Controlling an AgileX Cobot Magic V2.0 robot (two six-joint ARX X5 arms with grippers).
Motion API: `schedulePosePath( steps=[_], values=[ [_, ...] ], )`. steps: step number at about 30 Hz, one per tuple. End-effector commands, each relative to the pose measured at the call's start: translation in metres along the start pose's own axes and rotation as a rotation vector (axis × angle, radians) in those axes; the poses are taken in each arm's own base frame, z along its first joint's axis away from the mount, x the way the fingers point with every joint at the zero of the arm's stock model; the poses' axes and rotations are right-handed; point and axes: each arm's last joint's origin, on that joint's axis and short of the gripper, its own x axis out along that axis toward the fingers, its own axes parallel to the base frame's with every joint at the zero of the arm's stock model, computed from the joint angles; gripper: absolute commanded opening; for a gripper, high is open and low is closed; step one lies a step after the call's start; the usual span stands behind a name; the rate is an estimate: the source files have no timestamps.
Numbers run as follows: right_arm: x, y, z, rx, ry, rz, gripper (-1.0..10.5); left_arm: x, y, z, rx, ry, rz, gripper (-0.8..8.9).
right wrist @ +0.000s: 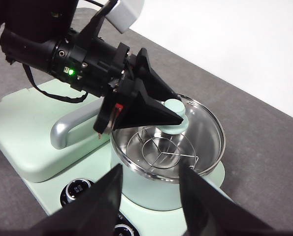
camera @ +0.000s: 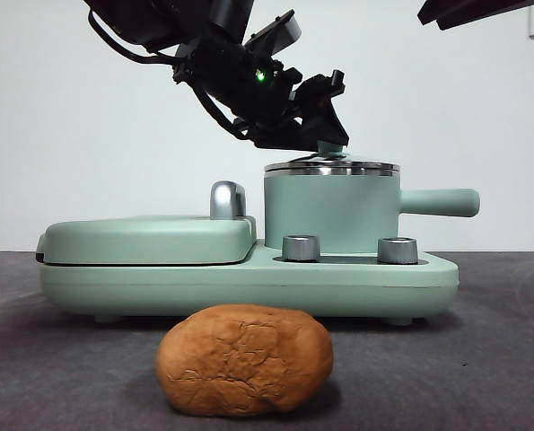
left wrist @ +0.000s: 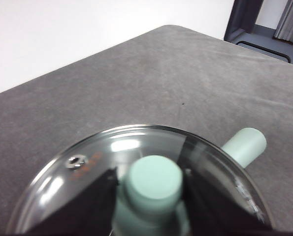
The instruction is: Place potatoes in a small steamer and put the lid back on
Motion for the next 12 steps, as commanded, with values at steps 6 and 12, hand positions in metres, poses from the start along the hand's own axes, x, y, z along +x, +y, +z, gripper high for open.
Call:
schedulePosePath(
  steps=[6,12],
  values=[
    [-0.0004,0.0,0.0057,0.003,-0.021,-0.002,1.8,0.0074,-0.0018,-0.0044,0.001,0.04,-0.006,0.13],
    [-0.0004,0.0,0.0057,0.002,-0.021,-0.002,1.8,0.007,-0.0045,-0.0023,0.073,0.031,-0.012,0.14]
  ],
)
